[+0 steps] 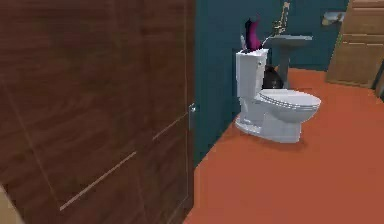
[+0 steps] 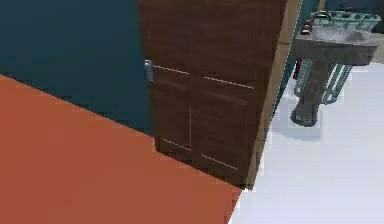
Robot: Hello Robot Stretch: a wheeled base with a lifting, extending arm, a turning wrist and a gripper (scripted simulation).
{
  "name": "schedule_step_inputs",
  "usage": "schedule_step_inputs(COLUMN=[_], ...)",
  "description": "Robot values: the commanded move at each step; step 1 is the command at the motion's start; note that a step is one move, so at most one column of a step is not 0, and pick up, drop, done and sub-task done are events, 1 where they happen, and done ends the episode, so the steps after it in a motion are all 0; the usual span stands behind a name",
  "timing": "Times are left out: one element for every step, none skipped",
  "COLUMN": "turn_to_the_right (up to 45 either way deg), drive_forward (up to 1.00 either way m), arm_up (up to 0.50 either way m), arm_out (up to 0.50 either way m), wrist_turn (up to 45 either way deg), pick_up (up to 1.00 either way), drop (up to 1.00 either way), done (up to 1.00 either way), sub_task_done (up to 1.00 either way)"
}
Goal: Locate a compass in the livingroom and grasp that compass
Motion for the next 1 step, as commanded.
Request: schedule_step_inputs(turn_to_the_right=[45.0], drive_forward=[0.00], arm_up=[0.00], arm_out=[0.00], wrist_turn=[0.0], pick_up=[0.00], drop=[0.00], done=[0.00], sub_task_done=[0.00])
